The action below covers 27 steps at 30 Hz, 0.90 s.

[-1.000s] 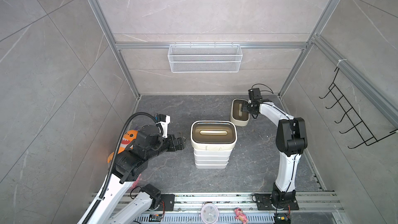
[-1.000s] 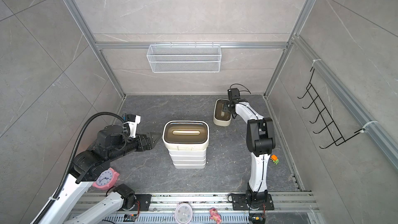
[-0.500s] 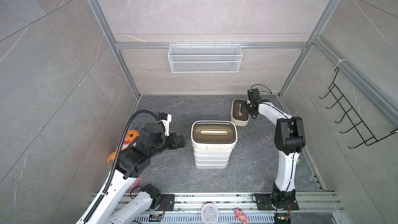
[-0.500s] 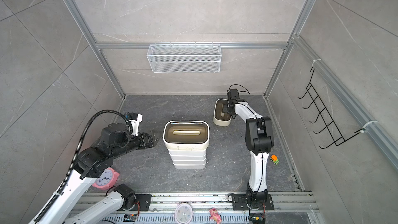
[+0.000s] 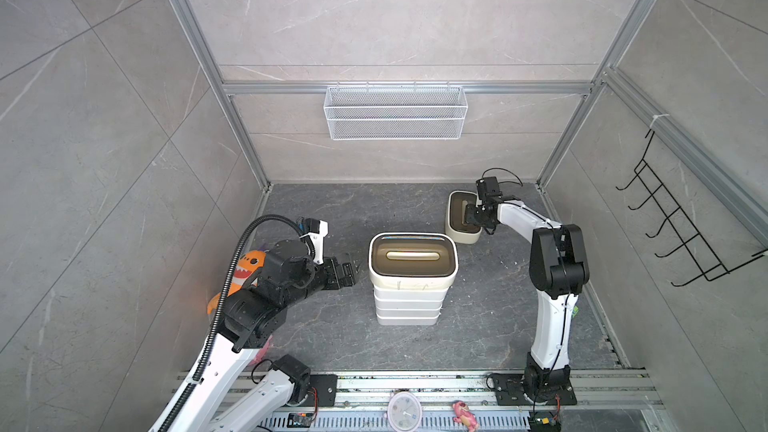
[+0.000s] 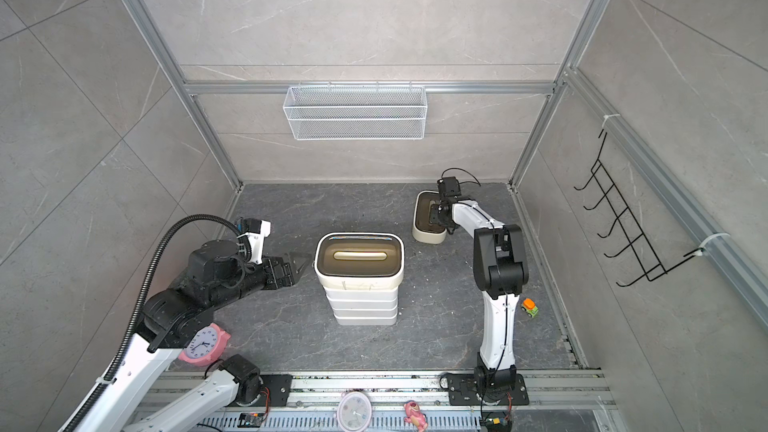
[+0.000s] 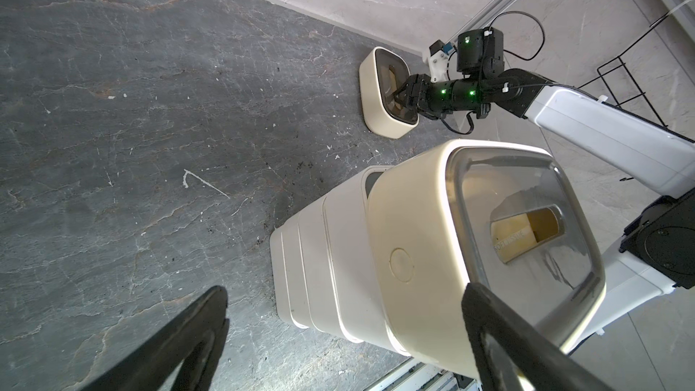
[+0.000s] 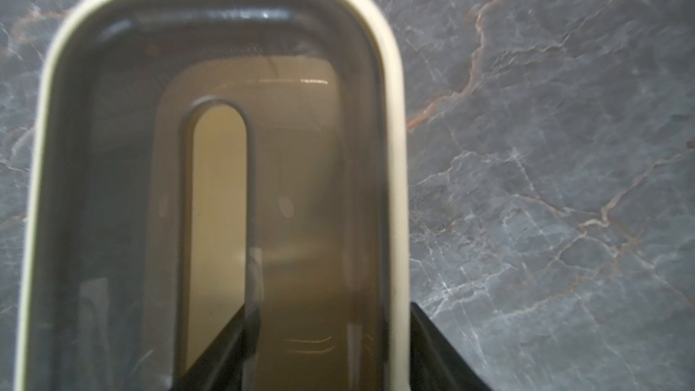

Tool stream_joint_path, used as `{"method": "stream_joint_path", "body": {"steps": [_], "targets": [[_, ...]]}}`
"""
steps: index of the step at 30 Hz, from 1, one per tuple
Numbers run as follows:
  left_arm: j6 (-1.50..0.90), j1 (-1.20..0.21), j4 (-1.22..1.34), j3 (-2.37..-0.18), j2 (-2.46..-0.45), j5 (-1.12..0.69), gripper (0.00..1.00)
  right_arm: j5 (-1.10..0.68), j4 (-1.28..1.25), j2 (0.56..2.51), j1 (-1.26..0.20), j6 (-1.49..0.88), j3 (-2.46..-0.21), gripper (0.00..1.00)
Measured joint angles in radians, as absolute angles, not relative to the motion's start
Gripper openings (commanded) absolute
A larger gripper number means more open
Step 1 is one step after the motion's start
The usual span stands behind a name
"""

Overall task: Stack the tissue boxes
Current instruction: Pick up the tissue box from the center of the board.

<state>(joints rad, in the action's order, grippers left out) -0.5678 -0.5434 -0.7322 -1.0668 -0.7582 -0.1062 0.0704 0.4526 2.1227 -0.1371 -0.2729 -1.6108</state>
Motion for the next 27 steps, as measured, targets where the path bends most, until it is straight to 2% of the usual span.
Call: {"method": "stream_joint_path", "body": {"steps": [6, 18, 27], "targets": [[-0.567, -0.543, -0.733, -1.071, -0.749, -0.107, 1.00, 0.072, 0.454, 2.123, -0.137, -0.269, -1.609, 0.54], [-0.567, -0.543, -0.733, -1.072, -0.744, -0.107, 1.00, 0.070, 0.479, 2.123, -0.137, -0.258, -1.623, 0.57], [-0.567, -0.543, -0.736, -1.072, -0.730, -0.107, 1.00, 0.070, 0.537, 2.167, -0.137, -0.245, -1.745, 0.58]]}}
